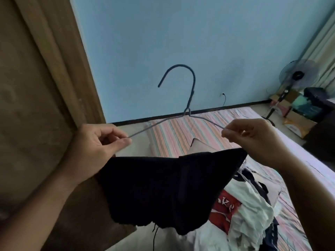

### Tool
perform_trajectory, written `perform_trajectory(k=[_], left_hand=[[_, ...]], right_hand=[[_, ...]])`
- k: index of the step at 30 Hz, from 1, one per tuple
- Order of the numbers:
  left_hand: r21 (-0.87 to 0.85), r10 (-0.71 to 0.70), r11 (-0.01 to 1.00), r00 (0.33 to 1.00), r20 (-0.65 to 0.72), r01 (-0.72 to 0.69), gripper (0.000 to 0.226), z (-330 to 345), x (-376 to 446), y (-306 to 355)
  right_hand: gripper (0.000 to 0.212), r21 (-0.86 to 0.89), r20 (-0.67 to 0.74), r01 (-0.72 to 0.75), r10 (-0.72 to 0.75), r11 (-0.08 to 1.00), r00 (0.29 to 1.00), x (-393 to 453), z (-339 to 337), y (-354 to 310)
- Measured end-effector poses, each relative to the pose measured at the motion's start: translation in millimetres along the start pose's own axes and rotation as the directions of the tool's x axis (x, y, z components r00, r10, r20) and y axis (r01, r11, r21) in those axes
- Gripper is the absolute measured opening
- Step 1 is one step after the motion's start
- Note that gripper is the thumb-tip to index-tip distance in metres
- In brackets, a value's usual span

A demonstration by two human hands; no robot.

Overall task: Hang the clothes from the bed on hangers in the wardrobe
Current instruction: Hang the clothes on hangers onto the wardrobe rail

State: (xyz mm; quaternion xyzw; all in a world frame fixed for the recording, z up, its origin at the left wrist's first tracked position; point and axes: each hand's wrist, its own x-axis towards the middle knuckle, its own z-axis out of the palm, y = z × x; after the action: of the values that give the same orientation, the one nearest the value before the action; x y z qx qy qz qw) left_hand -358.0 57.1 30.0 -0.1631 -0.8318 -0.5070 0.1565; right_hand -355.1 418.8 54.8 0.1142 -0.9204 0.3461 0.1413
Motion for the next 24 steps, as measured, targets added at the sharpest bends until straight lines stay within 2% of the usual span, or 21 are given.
perform_trajectory(k=[3, 7, 11, 17, 21, 24], left_hand=[[0.021, 0.002, 1.0, 0.997, -0.081, 0.0, 0.007, -22.1, -10.6, 16.7], [0.033, -0.045, 0.998, 0.976, -0.213, 0.053, 0.007, -46.8, -26.2, 32.0], [0.042, -0.077, 0.994, 0.936, -0.342, 0.097, 0.007, -64.0, -42.6, 46.4], [0.088, -0.129, 0.97, 0.79, -0.599, 0.226, 0.019, -76.4, -79.2, 64.7], [0.117, -0.156, 0.936, 0.687, -0.71, 0.333, 0.015, -82.6, -110.9, 79.3], [0.12, -0.162, 0.907, 0.598, -0.785, 0.403, 0.016, -85.9, -137.7, 92.6]], right_hand=[[0.012, 0.08, 0.019, 0.098, -0.1, 0.992, 0.995, 22.4, 6.6, -19.1], [0.008, 0.306, 0.102, 0.186, -0.226, 0.934, 0.969, 54.4, 17.3, -45.8], [0.017, 0.397, 0.148, 0.251, -0.331, 0.883, 0.932, 79.5, 35.0, -70.6], [0.014, 0.443, 0.198, 0.407, -0.53, 0.799, 0.825, 104.4, 69.5, -111.8], [0.023, 0.512, 0.202, 0.483, -0.646, 0.71, 0.736, 108.8, 97.7, -139.0], [0.032, 0.54, 0.173, 0.571, -0.745, 0.618, 0.644, 106.1, 117.3, -160.3]])
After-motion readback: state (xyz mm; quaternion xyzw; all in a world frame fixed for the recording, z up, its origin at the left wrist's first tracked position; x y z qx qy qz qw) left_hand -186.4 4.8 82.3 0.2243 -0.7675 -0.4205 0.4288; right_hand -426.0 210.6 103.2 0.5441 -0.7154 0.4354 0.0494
